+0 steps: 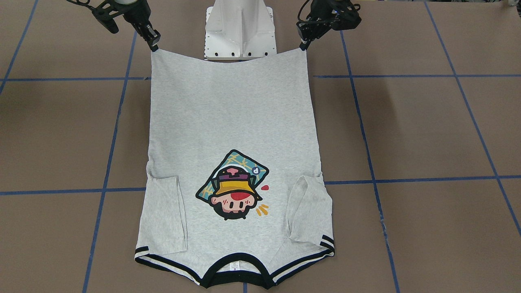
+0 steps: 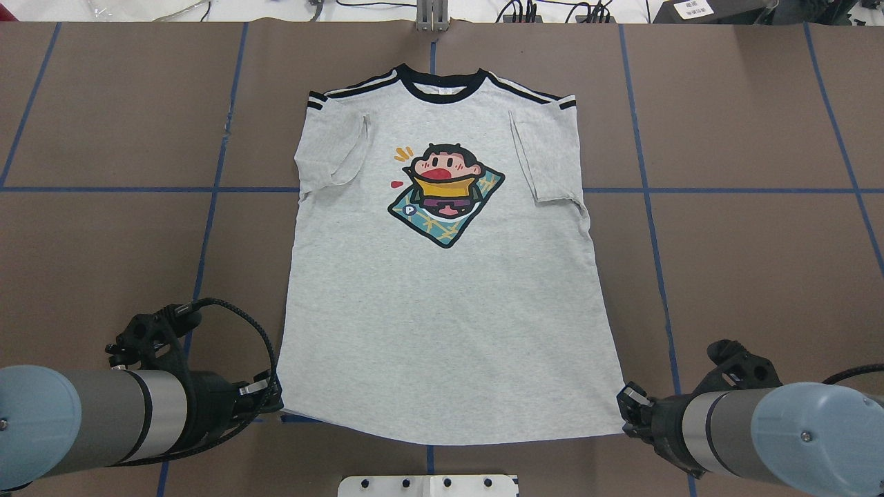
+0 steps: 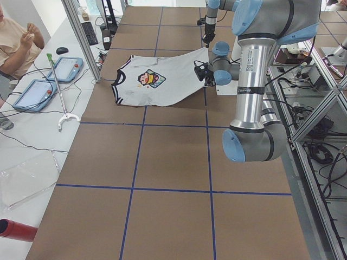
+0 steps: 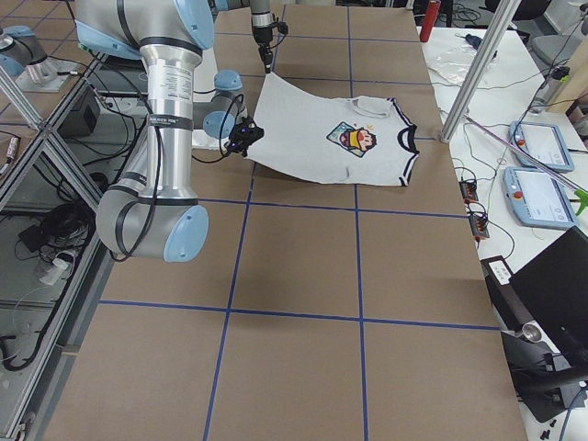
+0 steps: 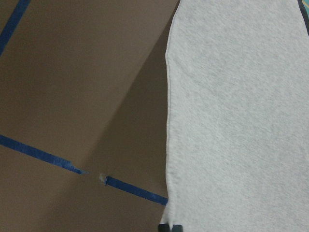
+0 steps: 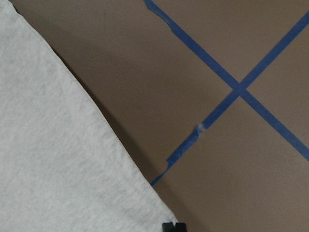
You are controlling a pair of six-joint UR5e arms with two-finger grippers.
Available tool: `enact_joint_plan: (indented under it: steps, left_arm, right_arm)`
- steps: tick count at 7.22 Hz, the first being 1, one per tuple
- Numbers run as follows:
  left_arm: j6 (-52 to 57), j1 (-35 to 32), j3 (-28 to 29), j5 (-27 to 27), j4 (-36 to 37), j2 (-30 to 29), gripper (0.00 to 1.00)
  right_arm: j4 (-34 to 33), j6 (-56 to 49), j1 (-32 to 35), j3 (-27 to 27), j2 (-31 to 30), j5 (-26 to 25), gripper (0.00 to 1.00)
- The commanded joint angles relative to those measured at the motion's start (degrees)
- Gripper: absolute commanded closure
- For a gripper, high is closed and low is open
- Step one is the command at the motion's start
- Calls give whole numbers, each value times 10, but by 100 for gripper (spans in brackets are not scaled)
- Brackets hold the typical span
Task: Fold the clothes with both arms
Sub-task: 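Lift the hem with both grippers and fold it toward the collar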
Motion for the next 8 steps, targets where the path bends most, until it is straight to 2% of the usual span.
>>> enact_joint_plan:
  steps: [1,2,4,5,8]
  left_arm:
    - [60,-52,15,2,0,-23,100]
    - [144,-110,54,1,0,-66,100]
    - [240,-201,180,-1,0,-152,100]
    - [290,-241,206,-2,-4,-158,100]
    - [321,-297,308,0,-25,-223,100]
  right_arm:
    - [-2,-75,86,-32,48,-6,100]
    - [-5,-168,143,-77,110,-5,100]
    - [-8,-283,243,-198,211,1,100]
    - [-9,-328,286,-251,253,1,100]
    - [-5,-398,358,-403,363,2,100]
